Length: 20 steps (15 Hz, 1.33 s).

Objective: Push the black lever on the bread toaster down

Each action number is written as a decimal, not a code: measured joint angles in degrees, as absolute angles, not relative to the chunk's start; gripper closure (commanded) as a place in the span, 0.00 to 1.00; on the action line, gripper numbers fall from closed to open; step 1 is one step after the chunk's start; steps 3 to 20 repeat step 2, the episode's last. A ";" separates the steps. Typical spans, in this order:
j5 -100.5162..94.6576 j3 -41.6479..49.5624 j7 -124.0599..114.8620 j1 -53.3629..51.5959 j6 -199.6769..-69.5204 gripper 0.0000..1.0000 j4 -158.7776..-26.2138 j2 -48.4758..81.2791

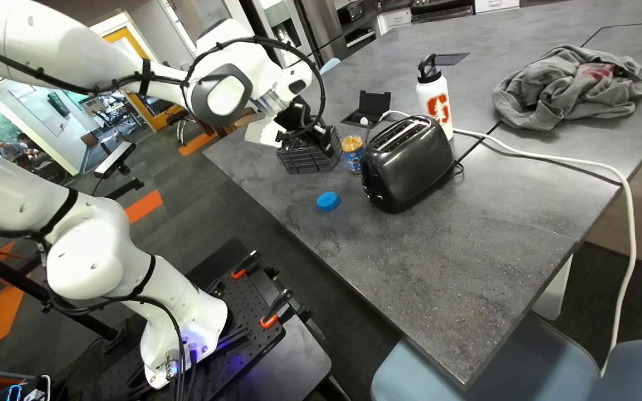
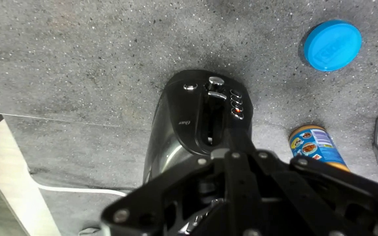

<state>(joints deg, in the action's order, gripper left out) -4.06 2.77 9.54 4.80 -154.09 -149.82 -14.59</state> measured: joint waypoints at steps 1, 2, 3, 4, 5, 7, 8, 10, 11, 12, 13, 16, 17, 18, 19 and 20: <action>-4.43 2.77 9.44 4.80 -154.09 1.00 -150.41 -15.56; -4.65 2.77 9.44 4.80 -154.09 1.00 -150.93 -16.38; -4.65 2.77 9.44 4.80 -154.09 1.00 -150.93 -16.38; -4.65 2.77 9.44 4.80 -154.09 1.00 -150.93 -16.38; -4.65 2.77 9.44 4.80 -154.09 1.00 -150.93 -16.38; -4.65 2.77 9.44 4.80 -154.09 1.00 -150.93 -16.38; -4.65 2.77 9.44 4.80 -154.09 1.00 -150.93 -16.38; -4.65 2.77 9.44 4.80 -154.09 1.00 -150.93 -16.38; -4.65 2.77 9.44 4.80 -154.09 1.00 -150.93 -16.38; -4.65 2.77 9.44 4.80 -154.09 1.00 -150.93 -16.38; -4.65 2.77 9.44 4.80 -154.09 1.00 -150.93 -16.38; -4.65 2.77 9.44 4.80 -154.09 1.00 -150.93 -16.38; -4.65 2.77 9.44 4.80 -154.09 1.00 -150.93 -16.38; -4.65 2.77 9.44 4.80 -154.09 1.00 -150.93 -16.38; -4.65 2.77 9.44 4.80 -154.09 1.00 -150.93 -16.38; -4.65 2.77 9.44 4.80 -154.09 1.00 -150.93 -16.38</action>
